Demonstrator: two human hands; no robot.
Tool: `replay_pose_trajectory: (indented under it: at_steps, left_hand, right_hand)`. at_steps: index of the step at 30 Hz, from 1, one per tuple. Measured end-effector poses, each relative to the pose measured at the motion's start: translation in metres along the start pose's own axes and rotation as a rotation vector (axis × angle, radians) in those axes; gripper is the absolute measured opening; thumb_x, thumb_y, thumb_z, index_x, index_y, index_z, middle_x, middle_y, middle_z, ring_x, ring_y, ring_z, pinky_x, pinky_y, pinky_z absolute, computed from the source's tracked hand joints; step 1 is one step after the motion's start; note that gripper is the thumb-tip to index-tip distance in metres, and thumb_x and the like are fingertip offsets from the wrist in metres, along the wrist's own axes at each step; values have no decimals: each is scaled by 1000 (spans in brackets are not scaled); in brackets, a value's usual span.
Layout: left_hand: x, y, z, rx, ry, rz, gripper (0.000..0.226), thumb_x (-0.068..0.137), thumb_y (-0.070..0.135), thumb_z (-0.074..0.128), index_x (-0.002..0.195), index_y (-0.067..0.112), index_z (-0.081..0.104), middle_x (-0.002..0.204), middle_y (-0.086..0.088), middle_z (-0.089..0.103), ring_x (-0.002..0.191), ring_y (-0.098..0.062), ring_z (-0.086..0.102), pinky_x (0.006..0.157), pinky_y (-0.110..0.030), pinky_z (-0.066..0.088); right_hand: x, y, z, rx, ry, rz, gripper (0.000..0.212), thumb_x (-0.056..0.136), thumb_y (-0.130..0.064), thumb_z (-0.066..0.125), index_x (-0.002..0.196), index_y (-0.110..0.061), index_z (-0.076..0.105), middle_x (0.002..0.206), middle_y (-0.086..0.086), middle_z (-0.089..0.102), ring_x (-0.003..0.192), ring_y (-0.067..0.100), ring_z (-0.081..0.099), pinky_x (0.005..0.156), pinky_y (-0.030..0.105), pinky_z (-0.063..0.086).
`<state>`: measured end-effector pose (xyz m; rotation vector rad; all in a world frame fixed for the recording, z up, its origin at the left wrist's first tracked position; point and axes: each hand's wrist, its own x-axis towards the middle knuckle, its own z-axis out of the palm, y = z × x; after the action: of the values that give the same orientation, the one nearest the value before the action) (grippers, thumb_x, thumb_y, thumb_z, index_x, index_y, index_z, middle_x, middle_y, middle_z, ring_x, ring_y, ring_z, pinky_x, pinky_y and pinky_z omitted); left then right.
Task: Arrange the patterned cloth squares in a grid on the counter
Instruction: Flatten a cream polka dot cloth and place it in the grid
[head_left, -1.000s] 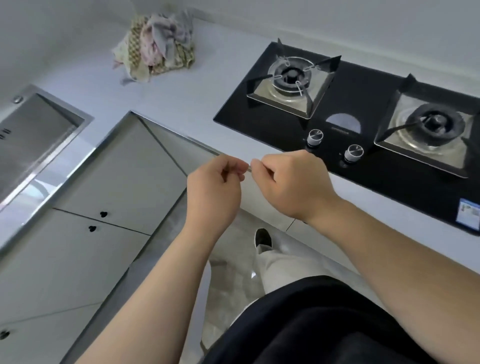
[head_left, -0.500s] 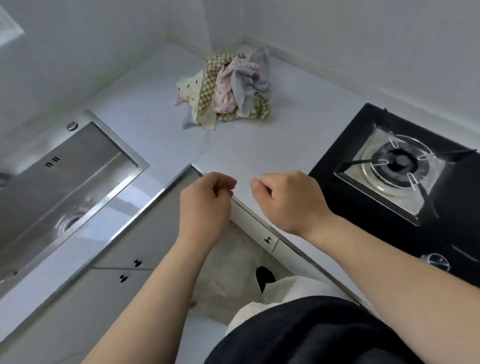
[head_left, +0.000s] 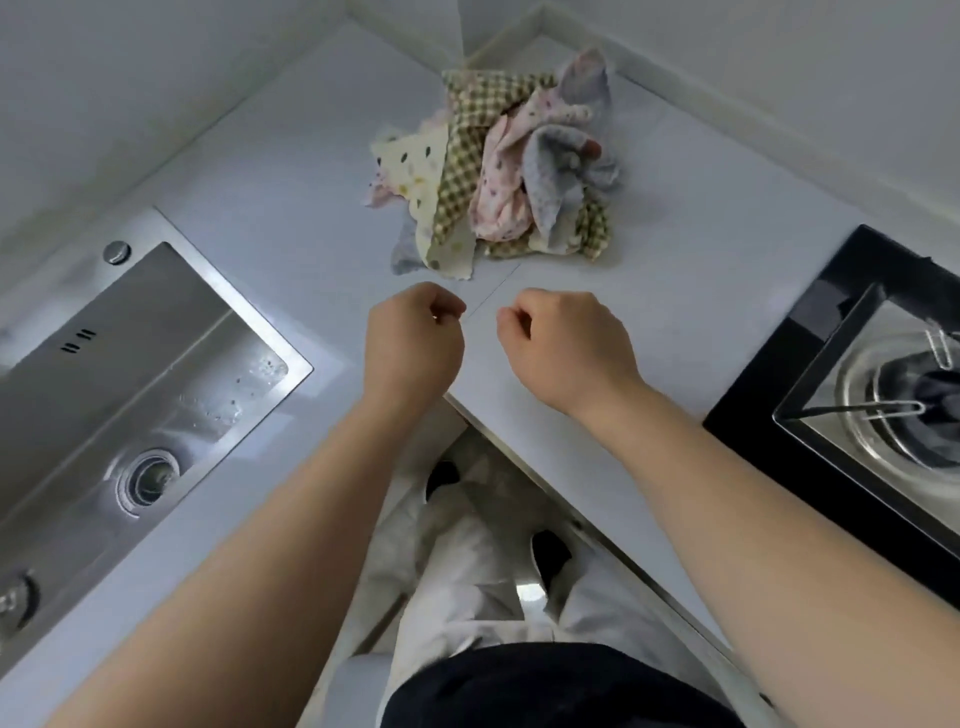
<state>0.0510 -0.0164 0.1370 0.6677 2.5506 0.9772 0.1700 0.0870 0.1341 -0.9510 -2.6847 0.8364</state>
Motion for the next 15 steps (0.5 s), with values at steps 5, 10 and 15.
replay_pose_trajectory:
  at_steps: [5, 10, 15]
  left_hand:
    - [86, -33, 9, 126, -21, 88, 18, 86, 14, 57, 97, 16, 71, 90, 6, 70, 85, -16, 63, 67, -20, 46]
    - [157, -78, 34, 159, 20, 138, 35, 83, 50, 66, 99, 19, 56, 84, 7, 65, 81, -17, 59, 68, -33, 46]
    - [177, -122, 59, 154, 146, 414, 26, 87, 41, 58, 81, 16, 57, 79, 1, 63, 77, -23, 57, 68, -36, 44]
  right_hand:
    - [62, -13, 46, -30, 7, 76, 27, 101, -35, 47, 93, -16, 64, 83, 3, 65, 74, 27, 58, 61, 35, 47]
    - [121, -8, 108, -26, 252, 66, 20, 98, -26, 50, 112, -19, 63, 96, 2, 70, 85, 29, 62, 62, 36, 47]
    - [136, 8, 157, -3, 508, -1, 23, 92, -18, 53, 114, -16, 61, 91, -2, 69, 82, 27, 61, 58, 36, 44]
